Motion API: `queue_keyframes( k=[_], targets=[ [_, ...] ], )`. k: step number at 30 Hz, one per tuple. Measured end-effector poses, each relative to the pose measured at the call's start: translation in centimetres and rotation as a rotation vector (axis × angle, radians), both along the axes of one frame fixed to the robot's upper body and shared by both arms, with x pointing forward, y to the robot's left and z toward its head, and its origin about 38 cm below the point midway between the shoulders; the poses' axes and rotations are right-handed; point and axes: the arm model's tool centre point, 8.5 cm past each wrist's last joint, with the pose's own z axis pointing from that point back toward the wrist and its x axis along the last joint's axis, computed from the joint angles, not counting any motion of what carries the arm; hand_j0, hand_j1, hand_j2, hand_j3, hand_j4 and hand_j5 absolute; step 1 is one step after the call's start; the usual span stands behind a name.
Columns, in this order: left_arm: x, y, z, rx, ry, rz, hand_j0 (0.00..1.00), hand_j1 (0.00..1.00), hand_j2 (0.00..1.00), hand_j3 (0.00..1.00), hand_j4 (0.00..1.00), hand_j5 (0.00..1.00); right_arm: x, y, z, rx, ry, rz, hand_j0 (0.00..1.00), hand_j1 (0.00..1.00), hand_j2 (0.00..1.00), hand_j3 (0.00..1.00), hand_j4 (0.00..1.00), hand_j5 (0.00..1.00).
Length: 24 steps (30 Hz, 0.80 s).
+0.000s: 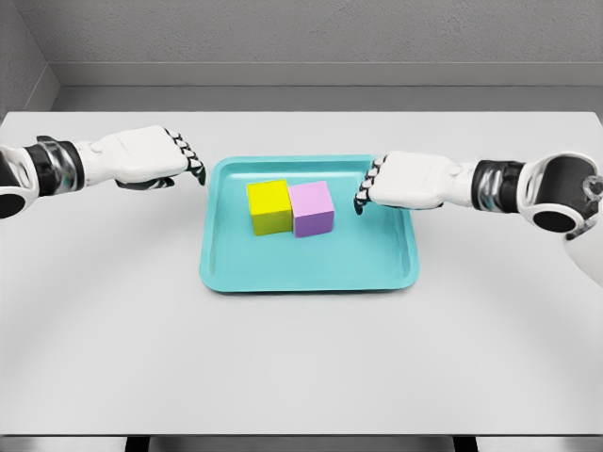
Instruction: Push two cubes
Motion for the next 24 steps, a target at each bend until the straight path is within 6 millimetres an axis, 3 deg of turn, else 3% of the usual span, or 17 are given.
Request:
queue_keyframes(
  k=[6, 8, 11, 19, 24],
  targets=[
    [0.1, 0.2, 0.2, -0.002, -0.002, 0.004, 0.62, 0.62, 0.62, 0.62, 0.62, 0.62, -2.8, 0.9, 1.1, -0.004, -0.042, 0.079, 0.62, 0.62, 0.62, 0.62, 0.62, 0.62],
    [-0.6, 1.3, -1.2, -0.009, 0.035, 0.026, 0.62, 0.62, 0.62, 0.62, 0.62, 0.62, -3.2, 1.2, 1.1, -0.001, -0.044, 0.092, 0.61, 0.61, 0.61, 0.61, 0.61, 0.61],
    [-0.8, 3.5, -0.2, -0.018, 0.022, 0.069, 0.62, 0.62, 0.62, 0.62, 0.62, 0.62, -3.6, 1.8, 1.5, 0.010, -0.051, 0.115, 0.60, 0.60, 0.60, 0.60, 0.60, 0.60],
    [-0.7, 5.7, 1.0, -0.033, 0.007, 0.115, 0.63, 0.63, 0.63, 0.63, 0.63, 0.63, -4.6, 4.0, -0.3, 0.026, -0.006, 0.166, 0.58, 0.58, 0.58, 0.58, 0.58, 0.58],
    [-0.6, 6.2, 0.6, -0.040, 0.018, 0.134, 0.62, 0.62, 0.62, 0.62, 0.62, 0.62, -3.8, 4.9, -2.5, 0.033, 0.059, 0.151, 0.58, 0.58, 0.58, 0.58, 0.58, 0.58]
  ],
)
